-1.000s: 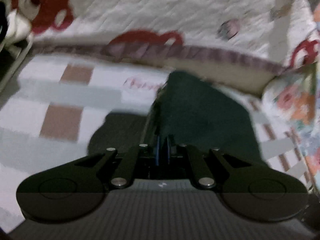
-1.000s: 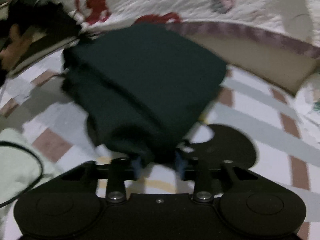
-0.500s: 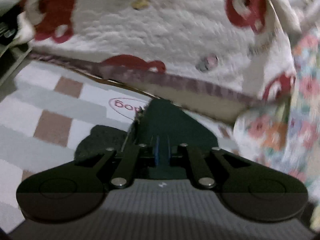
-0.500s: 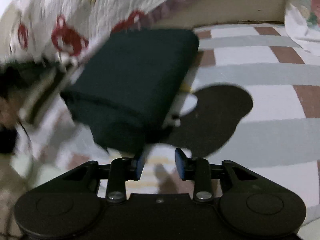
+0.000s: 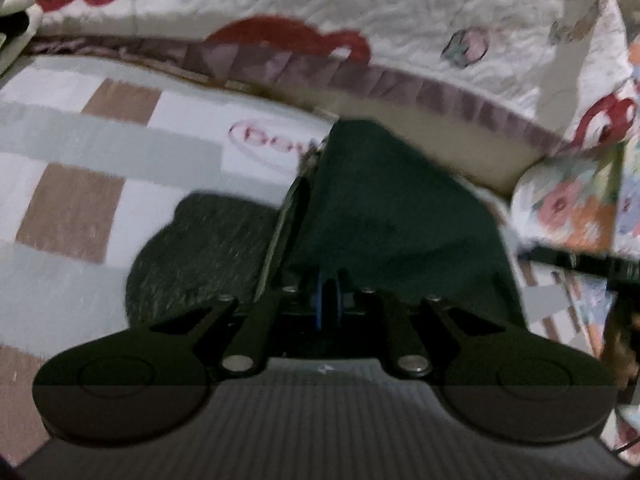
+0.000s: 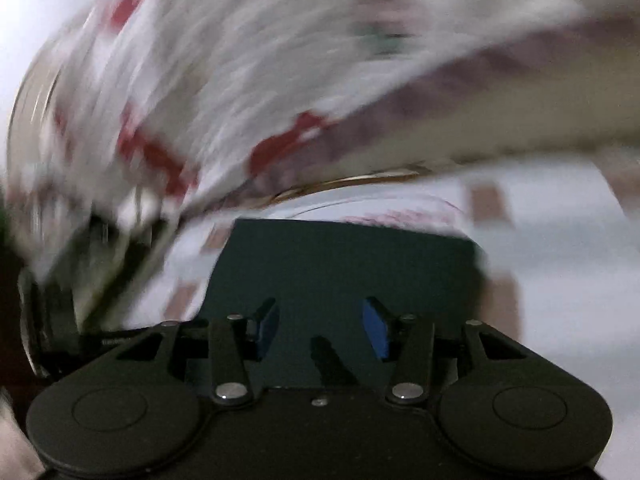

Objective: Fold clothes

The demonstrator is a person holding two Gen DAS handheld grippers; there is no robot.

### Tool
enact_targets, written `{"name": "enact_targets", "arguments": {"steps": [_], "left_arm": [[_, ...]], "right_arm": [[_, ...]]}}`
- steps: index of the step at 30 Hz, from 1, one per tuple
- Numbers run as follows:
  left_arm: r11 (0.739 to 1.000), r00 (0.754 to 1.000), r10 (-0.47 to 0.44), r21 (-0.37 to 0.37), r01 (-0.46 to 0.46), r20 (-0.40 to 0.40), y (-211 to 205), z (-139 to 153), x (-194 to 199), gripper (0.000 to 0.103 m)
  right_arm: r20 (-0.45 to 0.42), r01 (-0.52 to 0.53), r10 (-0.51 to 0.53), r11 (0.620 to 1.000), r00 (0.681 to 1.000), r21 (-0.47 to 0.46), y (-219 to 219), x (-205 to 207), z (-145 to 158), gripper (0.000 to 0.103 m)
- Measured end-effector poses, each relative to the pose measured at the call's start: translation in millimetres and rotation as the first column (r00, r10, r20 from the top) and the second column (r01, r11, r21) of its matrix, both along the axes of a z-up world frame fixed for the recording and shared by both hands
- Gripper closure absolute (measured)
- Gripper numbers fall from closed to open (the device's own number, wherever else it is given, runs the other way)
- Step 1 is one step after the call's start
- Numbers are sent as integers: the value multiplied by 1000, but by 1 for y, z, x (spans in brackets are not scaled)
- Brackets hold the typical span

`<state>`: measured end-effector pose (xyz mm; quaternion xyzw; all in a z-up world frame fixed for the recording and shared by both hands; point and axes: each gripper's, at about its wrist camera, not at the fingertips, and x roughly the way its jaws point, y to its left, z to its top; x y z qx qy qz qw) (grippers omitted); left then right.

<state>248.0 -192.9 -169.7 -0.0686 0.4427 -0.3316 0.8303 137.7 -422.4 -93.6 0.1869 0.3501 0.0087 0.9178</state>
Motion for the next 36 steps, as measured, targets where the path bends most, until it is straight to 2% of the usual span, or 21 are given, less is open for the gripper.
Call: {"name": "enact_targets", "arguments": {"steps": [2, 4, 7, 8, 12, 15, 19, 20, 21, 24, 27, 29, 30, 31, 32, 34, 36], "left_arm": [[1000, 1000, 8, -5, -8, -9, 2, -2, 1, 95], [1000, 1000, 15, -11, -15, -18, 3, -3, 3, 97], [999, 999, 34, -26, -34, -27, 6, -5, 4, 97], [999, 999, 34, -26, -34, -23, 7, -5, 3, 97], [999, 999, 50, 7, -50, -7, 11, 5, -2, 97], [996, 998, 66, -51, -67, -21, 25, 17, -9, 93], [996, 994, 72, -54, -76, -77, 37, 15, -16, 91], [993, 990, 88, -62, -96, -114, 40, 12, -15, 91], [990, 984, 104, -80, -116, -148, 43, 10, -14, 91], [981, 968, 139, -107, -164, -209, 50, 11, -13, 91], [974, 962, 168, -111, -195, -215, 55, 17, -17, 91], [959, 948, 204, -143, -244, -246, 64, 18, -18, 84], [948, 936, 225, -163, -275, -271, 71, 18, -17, 64], [938, 928, 231, -185, -292, -293, 75, 18, -16, 52], [930, 921, 231, -207, -304, -315, 80, 18, -15, 52], [930, 939, 173, -264, -255, -298, 78, 27, -15, 52], [942, 963, 141, -268, -201, -230, 69, 39, -15, 48]], "right_arm": [[-67, -138, 131, 983, 989, -120, 29, 40, -2, 50], [-106, -248, 231, 947, 967, -206, 53, 70, -10, 50], [-113, -321, 300, 891, 947, -321, 80, 97, -20, 44], [-116, -332, 311, 877, 943, -348, 86, 106, -23, 44], [-164, -323, 280, 864, 946, -387, 94, 134, -33, 45], [-184, -309, 255, 862, 949, -403, 98, 145, -37, 44], [-157, -236, 193, 914, 969, -331, 80, 145, -38, 45], [-136, -175, 140, 939, 981, -297, 72, 138, -34, 47], [-116, -114, 86, 959, 989, -261, 64, 131, -30, 56], [-71, 71, -82, 987, 994, -144, 40, 109, -19, 57], [-37, 236, -236, 972, 971, -27, 18, 82, -8, 52], [21, 266, -266, 964, 964, 21, 16, 39, 2, 41], [38, 277, -278, 960, 960, 35, 13, 17, 3, 40], [30, 282, -283, 959, 959, 34, 9, -4, -1, 40], [8, 287, -288, 957, 958, 44, 4, -22, -7, 40], [-45, 302, -299, 949, 953, 91, -8, -54, -21, 40], [-93, 324, -312, 931, 945, 170, -19, -81, -38, 39]]}}
